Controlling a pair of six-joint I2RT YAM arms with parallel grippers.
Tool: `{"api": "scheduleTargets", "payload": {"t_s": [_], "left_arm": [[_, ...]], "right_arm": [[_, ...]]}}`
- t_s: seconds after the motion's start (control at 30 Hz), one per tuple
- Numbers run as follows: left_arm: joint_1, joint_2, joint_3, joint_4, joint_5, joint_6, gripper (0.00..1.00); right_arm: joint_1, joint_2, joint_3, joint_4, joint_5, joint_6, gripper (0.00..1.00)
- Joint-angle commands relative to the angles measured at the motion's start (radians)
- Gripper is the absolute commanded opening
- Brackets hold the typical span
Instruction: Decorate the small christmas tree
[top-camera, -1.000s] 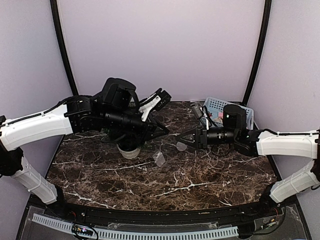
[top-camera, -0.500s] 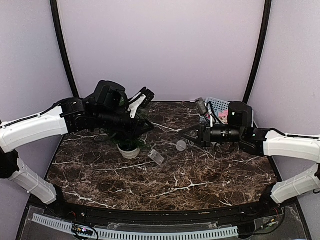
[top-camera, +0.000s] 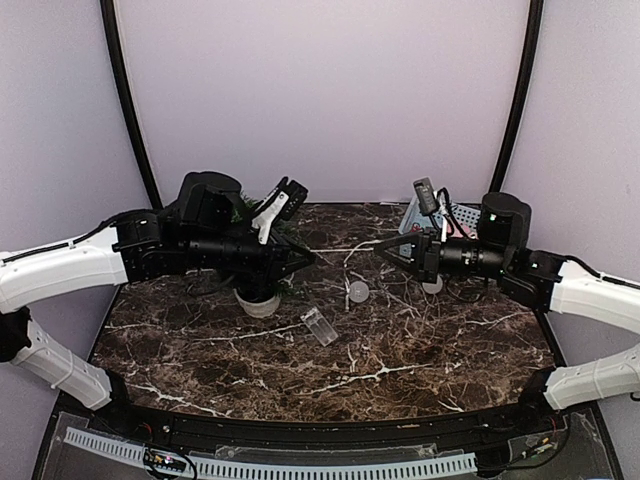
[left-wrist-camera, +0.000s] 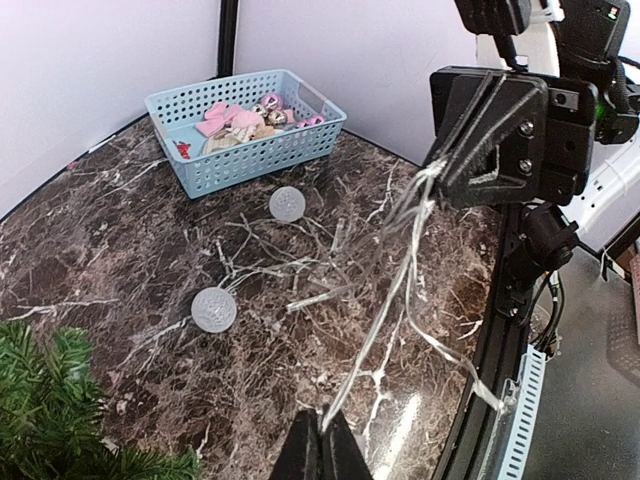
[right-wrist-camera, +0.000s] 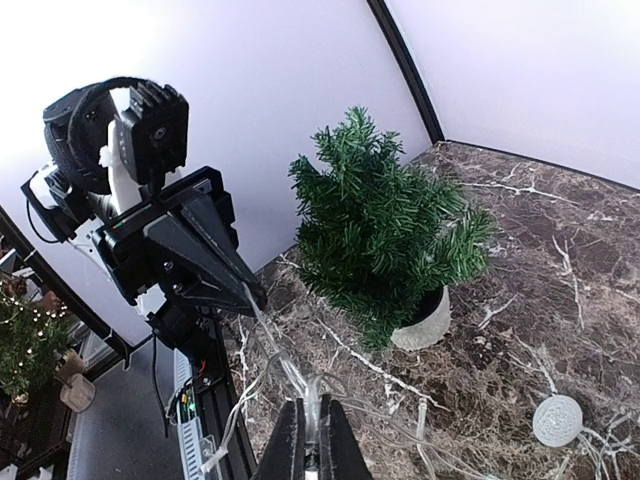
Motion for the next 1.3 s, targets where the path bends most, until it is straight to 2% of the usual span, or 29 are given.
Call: {"api": "scheduleTargets", "payload": {"t_s": [0.0,0.1,0.17,0.23,0.3,0.37,0.47,0.57,0.8,0.97,1.2,1.27], "left_arm": [[0.059,-0.119,-0.068,-0.1,-0.025,0.047,0.0],[0.059,-0.125,-0.081,-0.065,0.087,0.073,0.0],[0.059,-0.115,-0.075,-0.055,0.145,0.082,0.0],[0.06,-0.096,-0.062,-0.056,0.197,0.093,0.0],[0.059,-0.073,-0.041,-0.068,0.241,0.104,0.0],[0.059,-0.055,-0.021,-0.086,0.274,0.117,0.0],[0.059,-0.04,-0.002,-0.106,0.296,0.129,0.0],[0.059,-0.035,0.003,-0.109,0.299,0.133,0.0],[0.059,-0.024,0.006,-0.081,0.352,0.123,0.0],[0.059,-0.008,0.011,-0.073,0.39,0.122,0.0],[0.06,-0.035,-0.038,-0.022,0.351,0.109,0.0],[0.059,-0.054,-0.068,0.016,0.335,0.097,0.0]], "right_arm": [[-0.089,-0.062,-0.039,-0.006,0.23,0.137,0.06],[-0.092,-0.042,-0.072,0.018,0.315,0.24,0.21],[-0.097,-0.018,-0.075,-0.03,0.404,0.289,0.26],[-0.104,0.002,-0.069,-0.096,0.473,0.314,0.29],[-0.11,0.01,-0.066,-0.106,0.47,0.291,0.4],[-0.11,0.003,-0.067,-0.051,0.34,0.228,0.58],[-0.104,-0.004,-0.092,0.152,0.016,0.141,0.78],[-0.074,0.023,-0.096,0.266,-0.164,0.118,0.92],[0.025,0.226,0.046,0.291,-0.353,0.032,0.94],[0.095,0.365,0.176,0.212,-0.391,-0.069,0.93],[0.125,0.457,0.247,0.116,-0.468,-0.111,0.71],[0.127,0.461,0.242,0.102,-0.475,-0.107,0.58]]}}
